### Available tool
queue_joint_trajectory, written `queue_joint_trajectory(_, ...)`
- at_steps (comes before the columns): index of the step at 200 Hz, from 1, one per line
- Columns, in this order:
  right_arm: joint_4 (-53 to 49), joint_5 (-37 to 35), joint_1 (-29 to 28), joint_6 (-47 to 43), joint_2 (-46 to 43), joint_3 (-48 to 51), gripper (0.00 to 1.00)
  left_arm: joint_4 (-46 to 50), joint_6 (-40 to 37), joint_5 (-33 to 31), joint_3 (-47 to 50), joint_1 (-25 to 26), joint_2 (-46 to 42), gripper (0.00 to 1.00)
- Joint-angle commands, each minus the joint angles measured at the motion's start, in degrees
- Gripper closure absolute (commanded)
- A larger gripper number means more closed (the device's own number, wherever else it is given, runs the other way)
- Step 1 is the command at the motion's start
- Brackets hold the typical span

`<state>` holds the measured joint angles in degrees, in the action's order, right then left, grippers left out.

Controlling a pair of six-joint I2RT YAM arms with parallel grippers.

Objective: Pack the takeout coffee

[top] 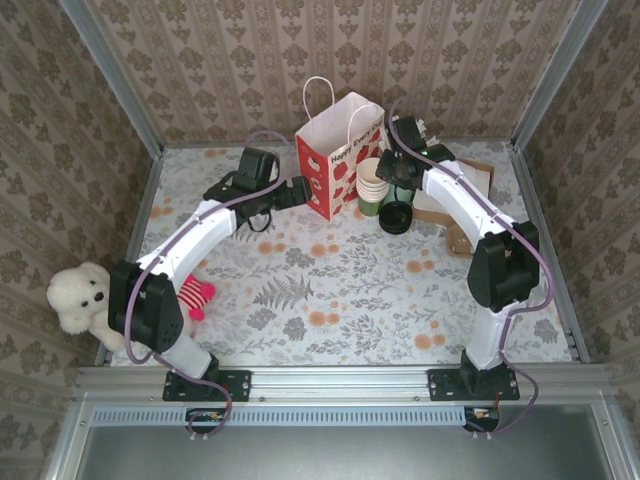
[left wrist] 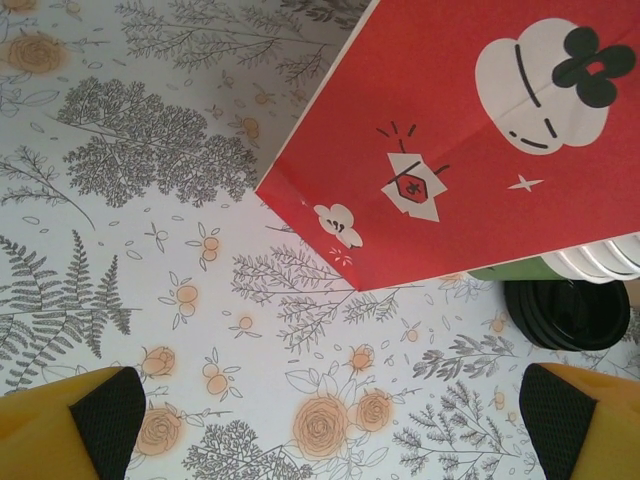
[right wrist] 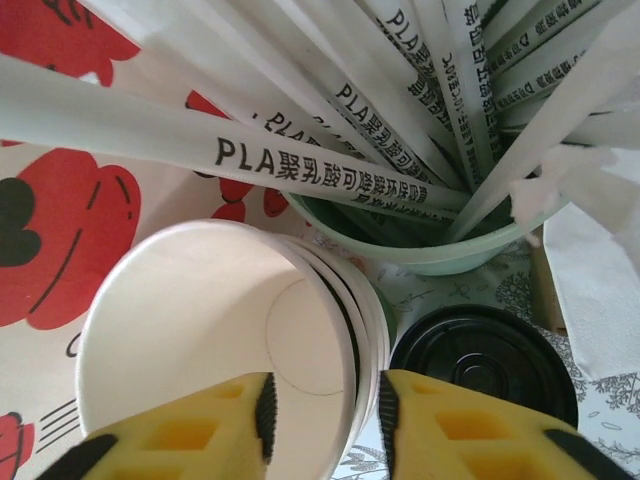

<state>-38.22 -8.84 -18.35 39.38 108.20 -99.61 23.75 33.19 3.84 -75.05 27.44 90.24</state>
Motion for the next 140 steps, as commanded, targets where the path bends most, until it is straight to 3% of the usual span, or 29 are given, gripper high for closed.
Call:
queue_joint_trajectory(1, -3.3, -3.3, -0.5, -0.6, 1.4, -3.2, 0.70, -3.0, -1.1, 1.0, 2.3, -0.6, -2.7, 0.00)
queue_joint_trajectory(91, -4.4, -4.7, -0.9, -2.4, 4.1, -4.8, 0.73, -6.1, 2.0, 3.5, 4.6, -2.6, -2.6, 0.00)
queue_joint_trajectory(140, -4.6, -5.3, -0.9, -4.4, 3.3, -5.5, 0.89, -4.7, -0.6, 5.2, 4.0, -3.0, -2.5, 0.00)
